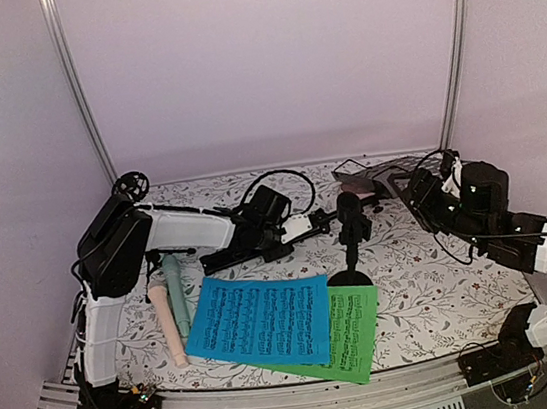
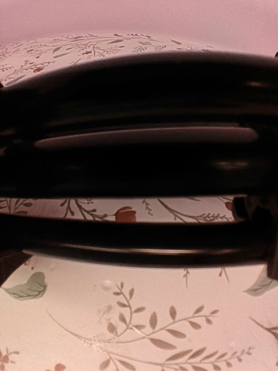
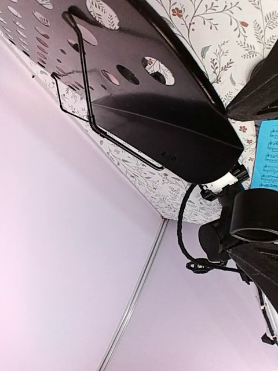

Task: Pack up the instrument practice props

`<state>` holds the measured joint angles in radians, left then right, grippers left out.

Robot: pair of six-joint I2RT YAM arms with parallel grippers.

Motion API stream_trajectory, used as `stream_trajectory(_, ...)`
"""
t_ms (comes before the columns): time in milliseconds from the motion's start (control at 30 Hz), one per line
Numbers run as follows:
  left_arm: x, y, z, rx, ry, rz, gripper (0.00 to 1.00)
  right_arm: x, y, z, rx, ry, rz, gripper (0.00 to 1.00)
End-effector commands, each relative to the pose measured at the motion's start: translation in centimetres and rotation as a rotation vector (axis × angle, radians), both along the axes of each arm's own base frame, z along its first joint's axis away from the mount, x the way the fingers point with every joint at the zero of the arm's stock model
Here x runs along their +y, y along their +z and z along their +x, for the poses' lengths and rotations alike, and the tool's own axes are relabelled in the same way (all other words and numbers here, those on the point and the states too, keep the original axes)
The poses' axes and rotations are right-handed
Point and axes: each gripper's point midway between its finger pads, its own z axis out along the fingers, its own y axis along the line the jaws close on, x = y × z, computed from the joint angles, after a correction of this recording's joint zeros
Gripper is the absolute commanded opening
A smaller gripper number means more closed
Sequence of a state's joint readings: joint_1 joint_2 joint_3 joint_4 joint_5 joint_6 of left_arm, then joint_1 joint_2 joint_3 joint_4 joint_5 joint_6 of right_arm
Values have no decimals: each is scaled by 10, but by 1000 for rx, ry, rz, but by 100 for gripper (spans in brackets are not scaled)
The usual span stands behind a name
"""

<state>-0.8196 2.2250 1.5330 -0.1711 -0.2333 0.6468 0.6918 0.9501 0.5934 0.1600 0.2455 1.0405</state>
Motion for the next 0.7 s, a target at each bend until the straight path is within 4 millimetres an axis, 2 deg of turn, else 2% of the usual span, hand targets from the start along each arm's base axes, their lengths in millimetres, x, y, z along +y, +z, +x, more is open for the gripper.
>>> stream_trajectory(0, -21, 15, -2, -62, -79, -25, 12, -32, 47, -18, -129, -76, 39, 75)
stream_trajectory(133, -25, 17, -2, -64, -83, -33, 13, -56, 53, -26, -146, -155, 31, 77)
stream_trajectory(200, -26, 18, -3, -76, -86, -22, 17, -64, 52, -28, -135, -183, 32, 77)
stream_trajectory(300, -28, 26, -7, -94, -89, -15, 29, -72, 51, -33, -118, -211, 44, 77)
stream_trajectory(500, -38, 54, -16, -125, -108, -23, 67, -79, 42, -31, -90, -253, 35, 77)
stream_trajectory(600, -46, 75, -24, -91, -137, -59, 78, -75, 41, -25, -74, -258, 29, 77)
stream_trajectory(667, -48, 87, -30, -65, -157, -76, 81, -72, 44, -22, -75, -256, 14, 77)
